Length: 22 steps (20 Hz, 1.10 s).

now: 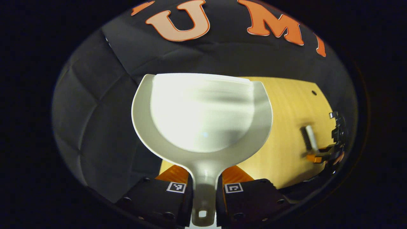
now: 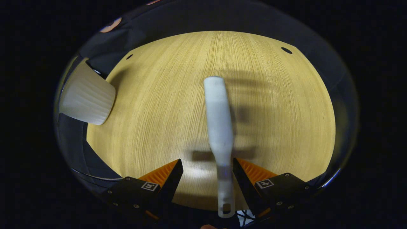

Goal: Pick up the small broom and dustpan from the desktop, sweep the trash into the dustpan with the broom, and then empty the trash into the garbage bin.

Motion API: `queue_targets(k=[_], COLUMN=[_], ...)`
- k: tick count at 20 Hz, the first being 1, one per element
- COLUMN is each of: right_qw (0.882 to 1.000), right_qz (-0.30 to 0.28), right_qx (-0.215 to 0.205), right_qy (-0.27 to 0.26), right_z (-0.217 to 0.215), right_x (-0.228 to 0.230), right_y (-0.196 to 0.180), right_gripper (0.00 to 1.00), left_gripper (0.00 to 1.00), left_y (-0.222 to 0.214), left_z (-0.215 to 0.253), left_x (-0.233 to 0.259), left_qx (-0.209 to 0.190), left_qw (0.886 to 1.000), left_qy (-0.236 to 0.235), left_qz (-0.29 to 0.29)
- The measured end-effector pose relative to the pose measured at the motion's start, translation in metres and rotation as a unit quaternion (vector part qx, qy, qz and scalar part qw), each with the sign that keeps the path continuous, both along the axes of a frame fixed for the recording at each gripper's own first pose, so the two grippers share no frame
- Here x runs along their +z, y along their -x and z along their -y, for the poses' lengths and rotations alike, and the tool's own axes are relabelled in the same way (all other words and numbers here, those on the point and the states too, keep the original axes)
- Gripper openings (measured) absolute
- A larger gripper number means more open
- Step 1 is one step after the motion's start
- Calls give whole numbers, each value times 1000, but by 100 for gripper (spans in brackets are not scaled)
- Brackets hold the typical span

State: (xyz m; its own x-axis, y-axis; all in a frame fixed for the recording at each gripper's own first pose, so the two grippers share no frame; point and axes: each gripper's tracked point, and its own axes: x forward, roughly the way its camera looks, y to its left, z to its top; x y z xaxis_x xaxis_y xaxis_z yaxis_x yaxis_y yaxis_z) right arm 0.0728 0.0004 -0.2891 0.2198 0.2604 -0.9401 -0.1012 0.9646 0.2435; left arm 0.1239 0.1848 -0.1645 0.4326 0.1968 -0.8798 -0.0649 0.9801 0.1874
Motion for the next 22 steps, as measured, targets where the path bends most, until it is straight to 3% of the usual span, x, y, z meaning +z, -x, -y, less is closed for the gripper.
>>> queue_targets(k=[5,7,10,13,19,22], right_qw=[999,999,999,999,999,999], right_qz=[-5,-1,2,7,-6,-9], right_qx=[-10,-10,-9,-17,-25,-14], right_qy=[-36,-35,-37,-41,-39,-38], right_z=[-9,-9,-9,-7,-8,-10], right_x=[9,11,12,14,9,9], right_y=[8,10,11,10,19,23], right_gripper=[95,96,96,96,96,96], left_gripper=[30,30,29,30,30,30], left_y=[-11,-17,-5,16,47,45], left_z=[102,125,177,206,226,238], left_x=[-30,-41,-70,-128,-221,-239], left_qx=[-31,-63,-75,-65,-22,-15], left_qw=[993,992,985,981,975,970], left_qy=[106,91,153,180,184,190], left_qz=[45,53,23,-25,-122,-152])
